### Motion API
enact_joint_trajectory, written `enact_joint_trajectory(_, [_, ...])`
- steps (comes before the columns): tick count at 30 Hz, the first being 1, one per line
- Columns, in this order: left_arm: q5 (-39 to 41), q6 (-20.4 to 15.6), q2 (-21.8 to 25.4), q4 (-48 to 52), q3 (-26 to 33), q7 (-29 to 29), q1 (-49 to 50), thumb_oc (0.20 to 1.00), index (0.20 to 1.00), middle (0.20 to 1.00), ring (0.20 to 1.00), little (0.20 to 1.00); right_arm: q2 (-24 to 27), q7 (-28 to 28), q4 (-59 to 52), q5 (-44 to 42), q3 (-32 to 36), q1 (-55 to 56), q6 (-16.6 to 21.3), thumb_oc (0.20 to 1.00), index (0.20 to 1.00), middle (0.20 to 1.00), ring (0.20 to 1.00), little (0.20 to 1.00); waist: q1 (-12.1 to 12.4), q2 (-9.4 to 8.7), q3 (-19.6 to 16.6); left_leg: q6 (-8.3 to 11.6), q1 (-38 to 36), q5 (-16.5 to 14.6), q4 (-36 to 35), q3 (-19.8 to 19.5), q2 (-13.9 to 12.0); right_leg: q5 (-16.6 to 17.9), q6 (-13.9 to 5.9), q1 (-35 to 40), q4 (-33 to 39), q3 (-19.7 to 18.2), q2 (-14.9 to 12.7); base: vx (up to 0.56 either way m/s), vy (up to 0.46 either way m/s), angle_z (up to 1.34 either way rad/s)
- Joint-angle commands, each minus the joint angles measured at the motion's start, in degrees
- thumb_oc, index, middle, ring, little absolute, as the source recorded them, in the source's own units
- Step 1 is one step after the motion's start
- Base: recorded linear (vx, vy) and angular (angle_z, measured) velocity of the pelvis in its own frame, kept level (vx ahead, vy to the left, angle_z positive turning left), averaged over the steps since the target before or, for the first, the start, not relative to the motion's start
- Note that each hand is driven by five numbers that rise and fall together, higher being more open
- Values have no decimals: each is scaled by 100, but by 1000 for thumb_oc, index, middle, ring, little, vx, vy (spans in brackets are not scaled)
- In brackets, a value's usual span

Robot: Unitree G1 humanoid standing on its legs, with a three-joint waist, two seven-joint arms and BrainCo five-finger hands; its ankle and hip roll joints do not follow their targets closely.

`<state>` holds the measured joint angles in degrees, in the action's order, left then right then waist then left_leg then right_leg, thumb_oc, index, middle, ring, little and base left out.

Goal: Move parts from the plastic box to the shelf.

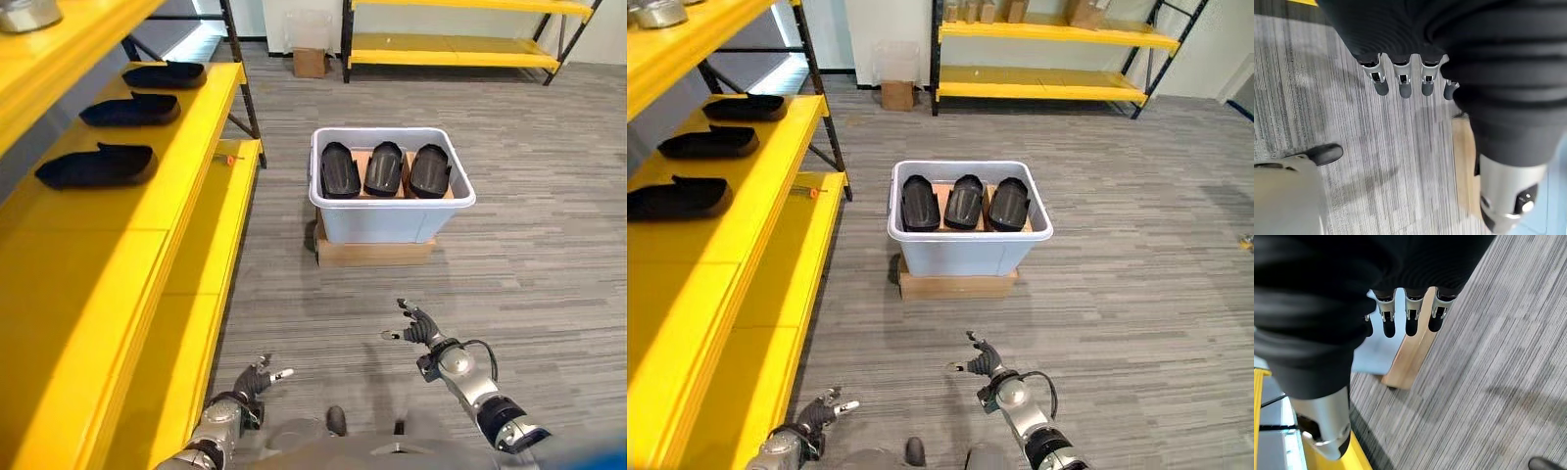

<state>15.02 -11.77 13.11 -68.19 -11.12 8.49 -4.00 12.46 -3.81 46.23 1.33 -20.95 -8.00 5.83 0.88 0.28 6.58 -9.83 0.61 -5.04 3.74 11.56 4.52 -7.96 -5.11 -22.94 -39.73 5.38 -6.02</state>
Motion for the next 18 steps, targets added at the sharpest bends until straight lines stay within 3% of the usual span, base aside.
enact_joint_trajectory(1, [-158, -53, -9, 98, -81, 136, -132, 1000, 1000, 1000, 1000, 1000, 158, -249, -125, 35, 154, 44, 110, 1000, 1000, 1000, 1000, 1000, -63, -226, -57, 388, 205, 244, 20, -742, -134, 1352, -46, 641, 2452, 208, -105, 365, -258, 40])
enact_joint_trajectory(3, [-81, -73, -27, 76, -281, 195, -189, 1000, 1000, 1000, 1000, 1000, 179, -452, -39, 138, 234, 87, 118, 1000, 1000, 1000, 1000, 1000, -230, -252, 21, 379, -70, 34, -23, -1029, -127, 1779, -121, 138, 3181, -141, -101, 421, -278, 14])
enact_joint_trajectory(4, [-108, -125, -82, 24, -435, 221, -225, 1000, 1000, 1000, 1000, 1000, 193, -576, 88, 103, 315, 133, 138, 1000, 1000, 1000, 1000, 1000, -307, -224, 51, 382, -206, -40, -53, -1242, -153, 1829, -124, 42, 3485, -353, -30, 382, -234, 27])
enact_joint_trajectory(5, [-130, -134, -101, 13, -491, 227, -231, 1000, 1000, 1000, 1000, 1000, 185, -632, 143, 83, 345, 157, 157, 1000, 1000, 1000, 1000, 1000, -319, -221, 58, 394, -241, -68, -45, -1310, -160, 1838, -120, 40, 3521, -396, -13, 380, -234, 62])
enact_joint_trajectory(7, [-328, -39, -176, 84, -664, 299, -200, 1000, 1000, 1000, 1000, 1000, 200, -911, 324, 171, 508, 295, 88, 1000, 1000, 1000, 1000, 1000, -375, -376, -70, 528, -360, -214, -96, -1503, -44, 1875, -110, 589, 3962, -524, 4, 413, -254, 89])
enact_joint_trajectory(10, [-290, -31, -229, -50, -668, 294, -86, 1000, 1000, 1000, 1000, 1000, 293, -1279, 639, 278, 431, 335, -56, 1000, 1000, 1000, 1000, 1000, -342, -503, -199, 744, -536, -357, -38, -1207, -193, 1766, -3, 1223, 3998, -179, -61, 357, -213, 75])
enact_joint_trajectory(12, [-220, -57, -256, -78, -558, 318, -95, 1000, 1000, 1000, 1000, 1000, 363, -1421, 682, 313, 381, 282, -276, 1000, 1000, 1000, 1000, 1000, -373, -471, -273, 842, -560, -340, -73, -1015, -342, 1630, 59, 1280, 3951, -101, 1, 222, -155, 11])
enact_joint_trajectory(18, [-141, -178, -329, -184, -483, 268, -78, 1000, 1000, 1000, 1000, 1000, 445, -1918, 1081, 543, 547, 187, -292, 1000, 1000, 1000, 1000, 1000, -418, -396, -357, 939, -482, -380, 93, -775, -552, 1280, 210, 1149, 3589, 117, 103, 172, -157, -29])
